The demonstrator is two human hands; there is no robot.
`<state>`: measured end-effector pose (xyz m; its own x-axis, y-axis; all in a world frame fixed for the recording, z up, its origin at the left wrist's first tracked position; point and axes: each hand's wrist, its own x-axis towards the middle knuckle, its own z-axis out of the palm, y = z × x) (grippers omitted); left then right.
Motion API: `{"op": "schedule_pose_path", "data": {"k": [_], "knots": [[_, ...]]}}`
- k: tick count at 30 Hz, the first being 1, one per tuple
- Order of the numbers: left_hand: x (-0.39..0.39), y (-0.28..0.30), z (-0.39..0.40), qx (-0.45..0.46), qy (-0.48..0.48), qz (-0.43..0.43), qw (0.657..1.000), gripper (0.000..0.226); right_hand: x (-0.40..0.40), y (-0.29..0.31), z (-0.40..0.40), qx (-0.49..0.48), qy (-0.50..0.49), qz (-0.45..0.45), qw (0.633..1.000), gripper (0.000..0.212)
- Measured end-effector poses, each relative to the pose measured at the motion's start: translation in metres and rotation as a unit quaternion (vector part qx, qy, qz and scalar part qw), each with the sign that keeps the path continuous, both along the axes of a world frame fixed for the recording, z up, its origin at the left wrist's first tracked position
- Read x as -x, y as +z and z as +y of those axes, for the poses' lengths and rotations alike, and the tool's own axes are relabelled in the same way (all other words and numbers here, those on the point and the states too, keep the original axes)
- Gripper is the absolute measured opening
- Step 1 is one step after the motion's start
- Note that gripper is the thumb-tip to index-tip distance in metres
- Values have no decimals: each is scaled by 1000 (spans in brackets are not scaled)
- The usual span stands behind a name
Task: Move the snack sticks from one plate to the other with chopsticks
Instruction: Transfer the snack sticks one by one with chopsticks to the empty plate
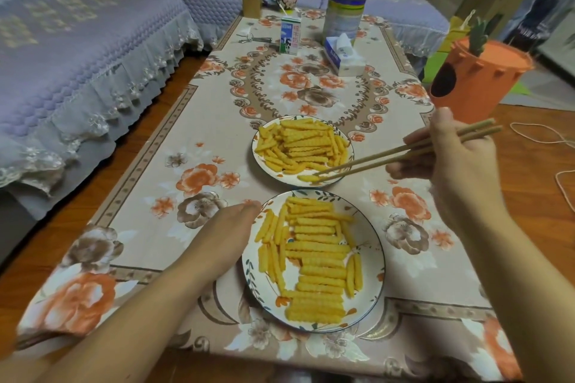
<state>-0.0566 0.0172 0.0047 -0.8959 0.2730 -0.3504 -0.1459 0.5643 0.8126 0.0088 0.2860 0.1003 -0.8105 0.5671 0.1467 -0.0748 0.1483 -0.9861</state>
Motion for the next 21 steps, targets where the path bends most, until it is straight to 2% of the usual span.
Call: {"op": "schedule_pose_path", "data": {"k": [3, 8, 13, 18, 21], "knots": [[1, 0, 1, 7, -17, 7, 1000, 48, -19, 8, -2, 10, 29, -6, 1000, 49], [1, 0, 2, -9, -3, -1, 1000, 49, -27, 8, -8, -60, 57, -22, 996, 48], [0, 2, 0, -14, 0, -17, 1000, 52, -27, 10, -1, -104, 56, -20, 993, 37], [-1, 3, 1, -15, 3, -12, 1000, 53, -22, 9, 12, -49, -4, 31, 998, 34], [-1, 3, 3, -5, 4, -1, 1000, 49, -10, -7, 12, -47, -8, 15, 999, 33]]}}
